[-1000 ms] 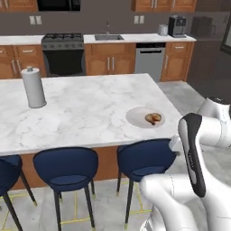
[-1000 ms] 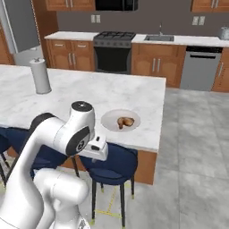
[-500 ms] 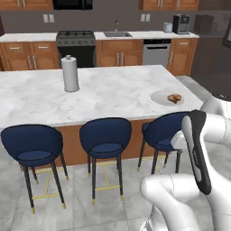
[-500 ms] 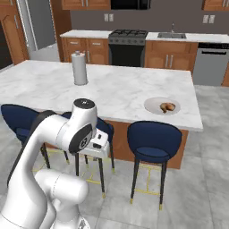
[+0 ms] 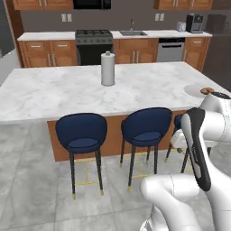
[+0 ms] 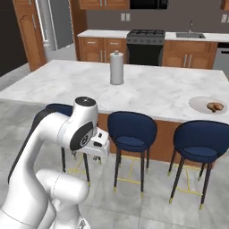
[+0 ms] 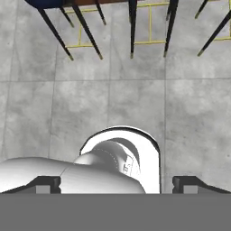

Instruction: Take the cheese, chicken drumstick, and eggplant from the fridge and place them on the plate on the dining counter to create an appetizer plate.

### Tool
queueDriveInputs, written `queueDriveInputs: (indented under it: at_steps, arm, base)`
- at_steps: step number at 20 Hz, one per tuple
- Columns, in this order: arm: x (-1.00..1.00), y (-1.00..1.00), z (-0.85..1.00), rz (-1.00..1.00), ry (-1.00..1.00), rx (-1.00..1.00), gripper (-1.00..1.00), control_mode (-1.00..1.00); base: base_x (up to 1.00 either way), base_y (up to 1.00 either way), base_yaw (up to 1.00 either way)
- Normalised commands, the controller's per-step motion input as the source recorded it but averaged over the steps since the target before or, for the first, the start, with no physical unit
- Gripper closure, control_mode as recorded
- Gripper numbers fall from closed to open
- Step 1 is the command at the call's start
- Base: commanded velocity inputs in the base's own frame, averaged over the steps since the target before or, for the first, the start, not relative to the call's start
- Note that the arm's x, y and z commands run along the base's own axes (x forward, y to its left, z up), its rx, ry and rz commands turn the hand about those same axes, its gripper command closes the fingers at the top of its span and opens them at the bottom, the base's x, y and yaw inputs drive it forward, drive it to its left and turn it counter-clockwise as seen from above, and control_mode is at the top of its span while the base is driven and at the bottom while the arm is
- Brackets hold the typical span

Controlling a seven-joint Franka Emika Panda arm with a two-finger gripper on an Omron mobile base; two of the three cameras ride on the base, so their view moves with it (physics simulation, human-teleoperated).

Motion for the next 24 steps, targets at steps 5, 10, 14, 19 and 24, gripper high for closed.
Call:
queueDriveInputs:
  at_steps: [5, 10, 14, 19, 24]
  arm:
    - [0.00, 0.00, 0.00, 0.00, 0.00, 0.00, -1.00, 1.00]
    - [0.00, 0.00, 0.00, 0.00, 0.00, 0.00, -1.00, 1.00]
    - [0.00, 0.00, 0.00, 0.00, 0.00, 0.00, -1.00, 1.00]
    - [0.00, 0.00, 0.00, 0.00, 0.00, 0.00, -1.00, 1.00]
    - [0.00, 0.00, 0.00, 0.00, 0.00, 0.00, -1.00, 1.00]
  base:
    - [-0.34, 1.00, 0.00]
    - [-0.11, 1.00, 0.00]
    - [0.00, 1.00, 0.00]
    - [0.00, 1.00, 0.00]
    - [0.09, 1.00, 0.00]
